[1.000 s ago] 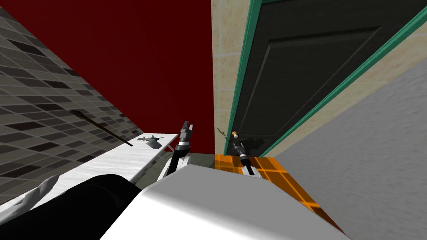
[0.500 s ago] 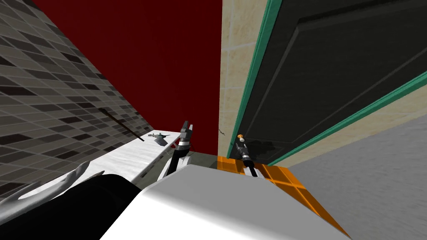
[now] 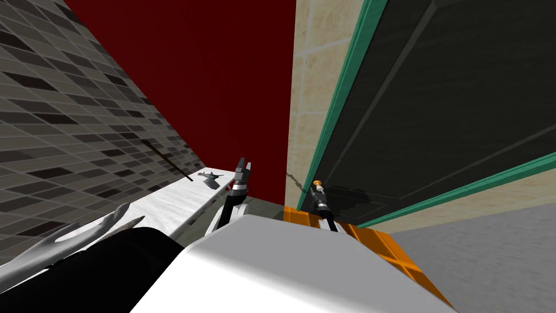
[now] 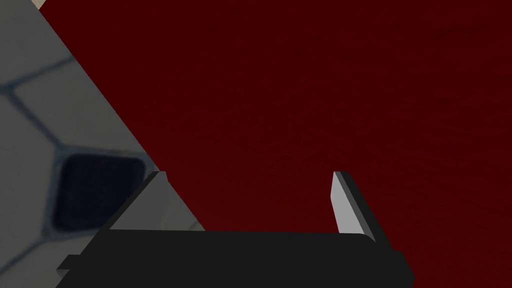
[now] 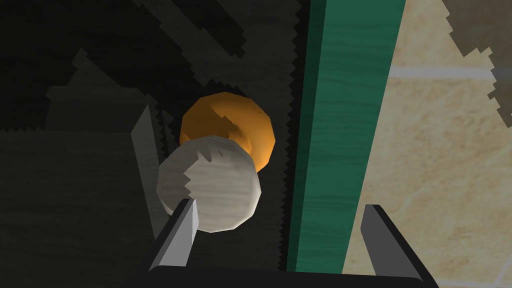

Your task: Pull the door open

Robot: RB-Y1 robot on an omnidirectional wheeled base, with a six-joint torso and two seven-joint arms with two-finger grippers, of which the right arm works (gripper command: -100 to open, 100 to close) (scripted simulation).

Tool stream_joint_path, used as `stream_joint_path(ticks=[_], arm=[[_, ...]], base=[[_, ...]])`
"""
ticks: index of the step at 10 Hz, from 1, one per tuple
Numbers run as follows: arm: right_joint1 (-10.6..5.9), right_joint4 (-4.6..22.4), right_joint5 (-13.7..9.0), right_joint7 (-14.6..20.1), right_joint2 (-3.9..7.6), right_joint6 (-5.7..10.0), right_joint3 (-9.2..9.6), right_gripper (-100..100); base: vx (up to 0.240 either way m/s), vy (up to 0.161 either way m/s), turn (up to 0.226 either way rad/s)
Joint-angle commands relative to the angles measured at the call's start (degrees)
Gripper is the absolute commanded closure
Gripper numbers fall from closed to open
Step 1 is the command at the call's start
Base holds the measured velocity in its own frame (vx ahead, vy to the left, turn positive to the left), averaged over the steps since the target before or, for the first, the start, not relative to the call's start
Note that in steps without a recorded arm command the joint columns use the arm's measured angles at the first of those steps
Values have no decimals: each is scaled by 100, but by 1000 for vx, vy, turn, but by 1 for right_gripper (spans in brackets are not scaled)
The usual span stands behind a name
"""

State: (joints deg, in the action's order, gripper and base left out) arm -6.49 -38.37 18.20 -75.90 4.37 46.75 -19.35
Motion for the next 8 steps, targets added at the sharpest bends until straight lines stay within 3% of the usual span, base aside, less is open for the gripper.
stream_joint_path(ticks=[1,3,6,7,8], arm=[[10,6,-167,-62,28,-26,5,-100],[38,7,-392,-147,37,-51,15,-100],[38,7,-392,-147,37,-51,15,-100],[66,132,-376,-151,-41,-59,50,-100],[66,132,-376,-151,-41,-59,50,100]], base=[[41,-57,130],[37,-76,113],[7,-35,16],[-26,17,12],[-18,11,-26]])
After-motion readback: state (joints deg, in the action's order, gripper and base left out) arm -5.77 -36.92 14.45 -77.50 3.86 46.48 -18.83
